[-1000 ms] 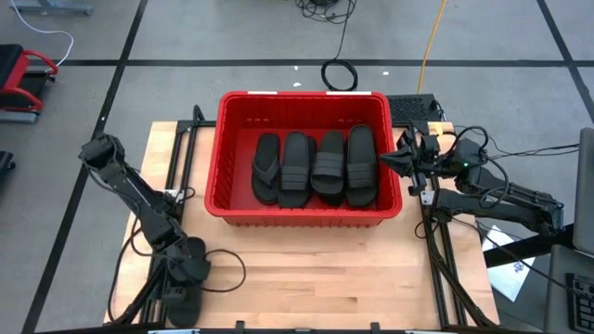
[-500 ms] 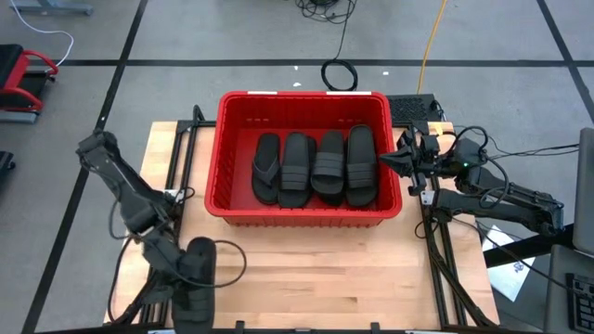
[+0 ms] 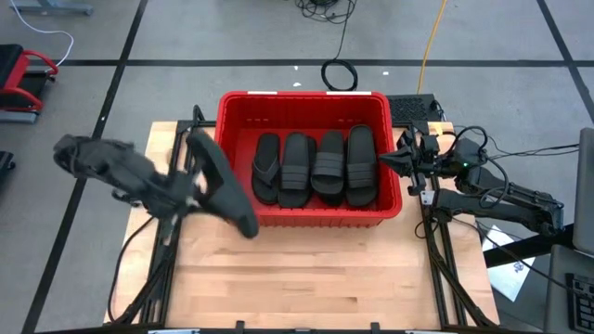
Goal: Pick and place slides into bin
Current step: Put the slide into the bin
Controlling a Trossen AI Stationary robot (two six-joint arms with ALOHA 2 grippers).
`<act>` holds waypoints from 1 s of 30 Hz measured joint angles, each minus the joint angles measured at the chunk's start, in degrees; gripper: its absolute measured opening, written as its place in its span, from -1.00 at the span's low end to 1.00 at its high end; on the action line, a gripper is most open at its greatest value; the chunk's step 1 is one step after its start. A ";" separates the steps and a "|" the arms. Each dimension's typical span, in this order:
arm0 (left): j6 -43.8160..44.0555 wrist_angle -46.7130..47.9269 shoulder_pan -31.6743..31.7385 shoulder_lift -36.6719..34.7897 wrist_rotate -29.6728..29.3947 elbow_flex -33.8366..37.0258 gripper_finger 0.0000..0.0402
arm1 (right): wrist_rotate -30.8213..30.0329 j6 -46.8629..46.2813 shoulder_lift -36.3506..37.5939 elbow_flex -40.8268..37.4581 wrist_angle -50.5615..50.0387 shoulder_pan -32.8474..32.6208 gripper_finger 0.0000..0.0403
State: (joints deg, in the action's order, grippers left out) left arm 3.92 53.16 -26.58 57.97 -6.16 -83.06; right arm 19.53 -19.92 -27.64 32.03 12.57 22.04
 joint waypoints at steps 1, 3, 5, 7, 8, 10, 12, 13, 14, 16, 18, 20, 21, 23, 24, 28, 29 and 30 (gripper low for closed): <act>-3.90 -3.83 1.99 -0.74 0.91 -0.38 -0.97 | 0.00 0.00 0.00 0.00 0.01 0.00 -1.00; -11.20 -13.06 5.71 -2.20 6.54 -0.45 -0.98 | -0.25 0.00 0.00 0.00 0.01 0.00 -1.00; -16.52 -22.85 8.91 -2.96 14.62 -0.45 -0.98 | -1.57 -0.11 0.00 0.00 0.03 0.00 -1.00; -19.43 -31.47 11.88 -3.55 24.67 -0.45 -0.97 | -2.84 -0.45 -0.02 0.00 0.07 0.00 -1.00; -19.84 -33.92 13.15 -3.83 29.52 -0.48 -0.97 | -3.28 -0.50 -0.01 0.00 0.20 0.00 -1.00; -19.56 -34.96 15.48 -4.53 36.81 -0.51 -0.98 | -4.36 -0.58 -0.01 0.00 0.53 0.00 -1.00; -18.06 -30.84 17.29 -5.58 39.11 -0.51 -0.99 | -4.68 -0.61 0.00 0.00 0.80 0.00 -1.00; -17.83 -27.41 17.86 -6.32 39.11 -0.51 -0.98 | -4.72 -0.61 -0.02 0.02 0.95 0.00 -1.00; -17.83 -23.65 18.22 -7.10 38.73 -0.51 -0.98 | -4.76 -0.61 0.00 0.02 0.90 0.00 -1.00; -18.16 -16.57 18.35 -8.51 37.08 -0.34 -0.99 | -5.27 -1.15 0.00 0.02 0.93 0.00 -1.00; -17.78 -12.47 18.30 -10.61 36.68 0.35 -0.99 | -6.30 -2.02 -0.02 0.02 0.92 0.00 -1.00; -17.34 -10.87 18.30 -14.28 36.25 2.27 -0.99 | -6.42 -1.98 -0.01 0.02 0.90 0.00 -1.00; -16.91 -10.90 18.30 -16.42 35.78 3.91 -0.99 | -6.40 -1.90 0.00 0.02 0.90 0.00 -1.00; -15.46 -11.33 18.30 -21.31 33.80 8.35 -0.99 | -6.42 -1.79 -0.02 0.02 0.84 0.00 -1.00; -14.61 -12.56 18.30 -24.15 32.74 11.31 -0.99 | -6.70 -1.70 -0.04 0.02 0.86 0.00 -1.00; -9.98 -21.30 18.30 -34.64 28.57 25.78 -0.99 | -9.42 -1.48 -0.29 0.02 0.86 0.00 -1.00; -9.13 -24.43 18.30 -37.09 26.78 29.12 -0.99 | -10.21 -1.25 -0.31 0.02 0.73 0.00 -1.00; -8.26 -27.71 18.30 -39.39 24.80 32.13 -0.98 | -10.87 -0.88 -0.31 0.02 0.71 0.00 -1.00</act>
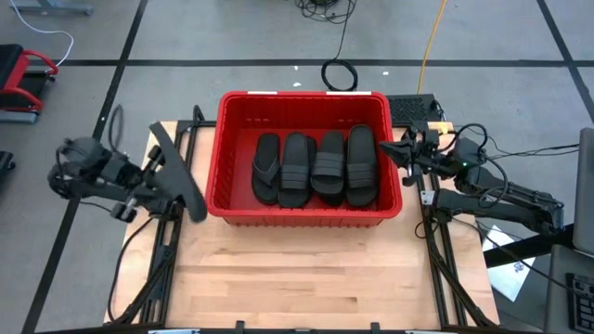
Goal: Pick and place slides into bin
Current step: Put the slide into the bin
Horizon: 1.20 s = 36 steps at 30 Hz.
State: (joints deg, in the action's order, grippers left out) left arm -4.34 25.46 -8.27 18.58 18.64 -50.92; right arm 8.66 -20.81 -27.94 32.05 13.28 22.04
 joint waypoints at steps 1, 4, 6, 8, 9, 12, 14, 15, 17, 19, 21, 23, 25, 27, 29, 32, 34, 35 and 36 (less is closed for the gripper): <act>1.12 -3.22 0.00 -1.76 -2.21 2.56 -0.98 | -0.38 0.48 0.00 0.00 0.02 0.00 -1.00; 2.93 -8.42 0.00 -2.68 -9.89 7.19 -0.99 | -1.68 0.40 0.00 0.00 0.10 0.00 -1.00; 2.12 -7.65 0.04 -0.64 -12.63 7.64 -0.99 | -2.57 0.37 0.00 0.00 0.12 0.00 -1.00; 0.59 -8.57 0.49 2.52 -13.10 6.74 -0.98 | -2.71 0.48 -0.01 0.00 0.17 0.00 -1.00; 0.00 -8.61 1.18 4.41 -12.83 6.15 -0.98 | -2.73 0.50 -0.12 0.00 0.17 0.00 -1.00; -1.48 -8.27 4.99 11.38 -9.30 4.41 -0.99 | -2.80 1.44 -0.33 0.00 0.09 0.00 -1.00; -1.71 -8.14 9.19 16.22 -5.21 2.44 -0.99 | -2.76 2.00 -0.51 0.00 0.11 0.00 -1.00; -1.78 -8.15 11.76 18.30 -2.81 1.26 -0.98 | -2.76 2.23 -0.53 0.00 0.09 0.00 -1.00; -2.00 -8.48 17.52 22.62 3.75 -1.87 -0.99 | -2.76 2.84 -0.55 0.00 0.11 0.00 -1.00; -2.58 -8.52 23.82 27.23 12.07 -5.44 -0.99 | -2.70 3.59 -0.55 0.00 0.11 0.00 -1.00; -3.98 -4.95 30.20 31.77 19.55 -8.99 -0.99 | -2.70 3.70 -0.52 0.00 -0.05 0.00 -1.00; -5.49 -0.29 36.18 36.78 25.44 -13.49 -0.99 | -2.68 3.71 -0.52 0.00 -0.10 0.00 -1.00; -7.96 7.19 41.13 41.63 30.13 -18.37 -0.99 | -2.39 3.70 -0.51 0.00 -0.11 0.00 -1.00; -13.35 16.75 44.45 46.58 32.65 -22.98 -0.99 | -1.23 3.92 -0.52 0.00 -0.11 0.00 -1.00; -19.97 26.94 46.08 51.76 32.46 -26.85 -0.99 | 0.29 4.49 -0.52 0.00 -0.11 0.02 -1.00; -26.66 37.46 46.59 58.73 29.56 -31.43 -0.99 | 1.89 5.01 -0.44 0.00 -0.11 0.02 -1.00; -30.50 42.67 46.39 62.39 26.11 -33.31 -0.99 | 2.07 5.04 -0.44 0.00 -0.23 0.02 -1.00; -31.69 44.92 46.16 64.17 24.12 -33.88 -0.99 | 2.08 5.04 -0.44 0.00 -0.30 0.02 -1.00; -32.56 46.38 45.82 66.07 22.55 -34.35 -1.00 | 2.07 5.04 -0.44 0.00 -0.41 0.02 -1.00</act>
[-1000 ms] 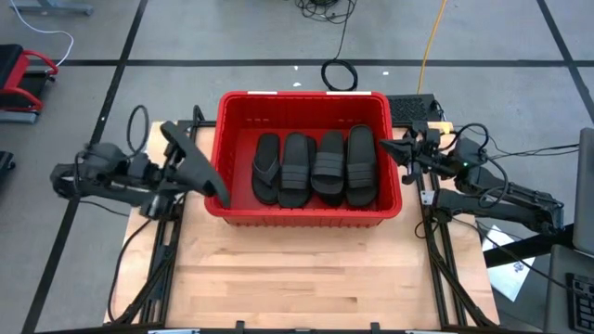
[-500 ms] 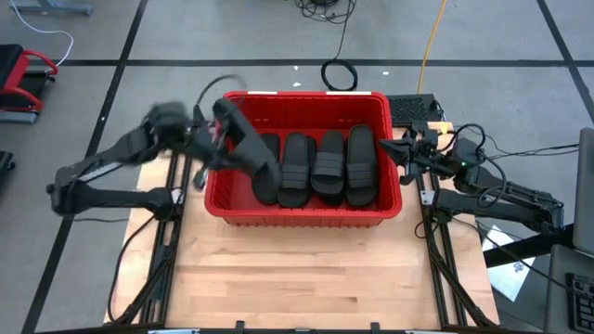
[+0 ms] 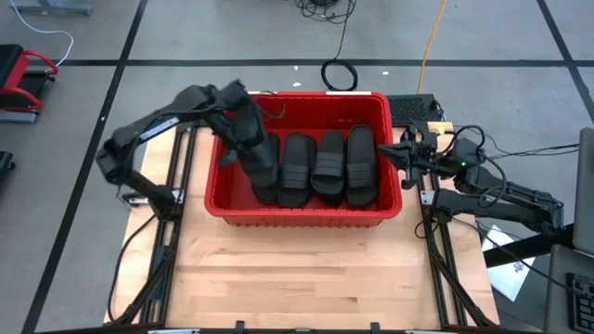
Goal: Pick and place slides into bin
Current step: Put the slide into the bin
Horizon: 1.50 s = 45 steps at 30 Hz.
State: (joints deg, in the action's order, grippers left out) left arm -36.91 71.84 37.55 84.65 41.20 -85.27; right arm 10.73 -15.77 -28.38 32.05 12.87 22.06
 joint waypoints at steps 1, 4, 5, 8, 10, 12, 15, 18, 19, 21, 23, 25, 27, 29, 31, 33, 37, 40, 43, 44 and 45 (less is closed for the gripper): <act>-0.84 0.73 -0.38 1.75 -0.94 -0.49 -1.00 | 0.00 0.00 0.00 0.00 -0.26 0.00 -1.00; -3.17 2.88 -1.55 5.35 -2.22 -1.78 -1.00 | 0.01 0.00 0.00 0.00 -1.45 0.00 -1.00; -3.78 3.77 -2.16 6.24 -3.37 -2.20 -1.00 | 0.02 0.00 0.00 0.00 -1.90 0.00 -1.00; -7.13 5.38 -3.63 9.05 -7.35 -2.71 -1.00 | 0.04 0.00 0.00 0.00 -2.98 0.00 -1.00; -9.43 6.54 -4.68 10.69 -10.27 -2.69 -1.00 | 0.04 0.00 0.00 0.00 -3.27 0.00 -1.00; -11.60 7.30 -5.26 12.01 -12.55 -2.71 -1.00 | 0.06 0.00 0.00 0.00 -3.35 -0.02 -1.00; -13.58 8.01 -5.80 14.69 -13.71 -2.71 -1.00 | 0.04 0.00 0.00 0.00 -3.35 0.00 -1.00; -14.51 7.61 -5.80 17.00 -14.07 -2.71 -0.99 | 0.05 0.00 0.00 0.00 -3.40 0.00 -1.00; -14.91 7.62 -5.80 17.79 -14.36 -2.71 -0.99 | 0.06 -0.01 0.00 0.00 -3.42 0.00 -1.00; -15.82 7.35 -5.80 19.60 -14.44 -2.71 -1.00 | 0.06 -0.02 0.00 0.00 -3.42 0.00 -1.00; -16.02 7.01 -5.78 21.31 -15.05 -2.69 -1.00 | 0.06 -0.02 0.00 0.00 -3.42 0.00 -1.00; -15.89 6.66 -5.76 22.39 -16.26 -2.70 -0.99 | 0.06 0.00 0.00 0.00 -3.42 0.00 -1.00; -15.80 6.48 -5.76 23.27 -16.27 -2.70 -1.00 | 0.06 -0.02 0.00 0.00 -3.42 0.00 -1.00; -14.88 6.30 -5.76 23.98 -15.34 -2.69 -0.99 | 0.07 -0.02 0.00 0.00 -3.42 0.00 -1.00; -13.72 6.07 -5.65 24.16 -12.34 -2.69 -0.99 | 0.06 0.00 0.00 0.00 -3.42 0.00 -1.00; -12.34 6.03 -5.34 24.15 -8.78 -2.69 -0.99 | 0.06 -0.02 0.00 0.00 -3.42 0.00 -1.00; -10.14 6.15 -5.35 24.16 -7.68 -2.69 -0.99 | 0.07 0.00 0.00 0.00 -3.40 0.00 -1.00; -10.87 5.97 -5.50 24.14 -8.33 -2.69 -0.99 | 0.07 0.40 0.00 0.00 -3.38 0.00 -1.00; -10.79 4.67 -5.71 24.14 -8.48 -2.69 -0.99 | 0.08 0.39 0.00 0.00 -3.35 0.00 -1.00; -10.79 4.24 -5.71 24.14 -8.74 -2.69 -0.99 | 0.08 0.38 0.00 0.00 -3.35 0.00 -1.00; -10.87 4.04 -5.75 24.14 -9.17 -2.69 -0.99 | 0.08 0.14 0.00 0.00 -3.35 0.00 -1.00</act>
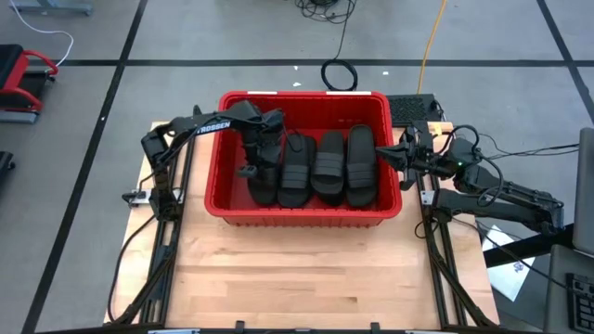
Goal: Pick and place slides into bin
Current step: Put the slide into the bin
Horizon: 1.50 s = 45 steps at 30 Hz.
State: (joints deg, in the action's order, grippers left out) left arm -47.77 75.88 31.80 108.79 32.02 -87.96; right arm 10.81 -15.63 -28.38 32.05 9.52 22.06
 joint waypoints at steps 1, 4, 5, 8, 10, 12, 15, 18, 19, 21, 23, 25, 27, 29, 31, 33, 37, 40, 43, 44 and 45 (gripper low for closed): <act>-0.22 -0.18 -0.01 0.00 -0.46 0.00 -0.99 | 0.00 -0.26 0.00 0.00 0.00 0.00 -1.00; -0.65 -1.06 -0.31 0.00 -2.29 0.00 -0.98 | 0.01 -0.81 0.00 0.00 0.00 0.00 -1.00; -0.54 -1.55 -0.48 0.00 -3.52 0.00 -0.97 | 0.00 -1.03 0.07 0.00 0.02 0.00 -1.00; 0.51 -2.98 -1.10 0.00 -6.43 0.00 -0.92 | 0.02 -1.67 0.17 0.00 0.04 -0.01 -1.00; 0.57 -3.41 -1.19 0.00 -6.70 0.00 -0.89 | 0.03 -1.67 0.31 0.00 0.06 -0.01 -1.00; 1.81 -4.19 -1.17 0.00 -7.22 0.00 -0.84 | 0.16 -1.67 0.58 0.00 0.07 -0.02 -1.00; 5.37 -6.11 -1.14 -0.04 -9.24 0.02 -0.75 | 0.31 -1.67 1.14 0.00 0.07 -0.02 -1.00; 7.43 -7.19 -0.75 -0.04 -9.83 0.02 -0.62 | 0.35 -1.67 1.71 0.00 0.07 -0.02 -1.00; 7.53 -7.19 -0.67 -0.04 -9.78 0.02 -0.56 | 0.35 -1.67 1.85 0.00 0.09 -0.02 -1.00; 8.26 -7.27 -0.67 -0.06 -9.97 0.02 -0.45 | 0.34 -1.67 2.10 0.00 0.09 -0.02 -1.00; 9.82 -7.31 -0.67 -0.07 -10.53 0.02 -0.33 | 0.33 -1.67 2.16 0.00 0.09 -0.02 -1.00; 11.88 -7.59 -0.69 -0.07 -10.75 0.02 -0.21 | 0.33 -1.70 2.16 0.00 0.09 -0.02 -1.00; 13.83 -7.63 -0.69 -0.07 -10.75 0.02 -0.09 | 0.33 -2.10 2.16 0.00 0.09 -0.02 -1.00; 15.79 -7.60 -0.69 -0.07 -10.69 0.02 0.02 | 0.31 -3.14 2.16 0.00 0.09 -0.02 -1.00; 16.85 -7.49 -0.69 -0.07 -10.35 0.02 0.13 | 0.36 -3.40 2.18 0.00 0.09 -0.02 -1.00; 17.38 -7.07 -0.69 -0.07 -9.95 0.02 0.24 | 1.39 -3.37 2.19 0.00 0.09 -0.02 -1.00; 17.71 -6.00 -0.69 -0.07 -9.78 0.02 0.41 | 1.66 -3.40 2.19 0.00 0.07 -0.02 -1.00; 17.32 -5.61 -0.69 -0.09 -9.73 -0.20 0.49 | 1.68 -3.40 2.19 0.00 0.07 -0.02 -1.00; 16.27 -5.09 -0.69 -0.09 -9.85 -2.04 0.50 | 1.68 -3.40 2.19 0.00 0.07 -0.02 -1.00; 15.63 -4.85 -0.69 -0.09 -9.87 -3.09 0.50 | 1.68 -3.39 2.19 0.00 0.07 -0.02 -1.00; 14.80 -4.51 -0.71 -0.09 -10.14 -4.41 0.49 | 1.68 -3.30 2.19 0.00 0.07 -0.02 -1.00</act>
State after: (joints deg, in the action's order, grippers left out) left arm -32.97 71.36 31.09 108.71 21.88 -92.37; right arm 12.49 -18.92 -26.20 32.05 9.58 22.04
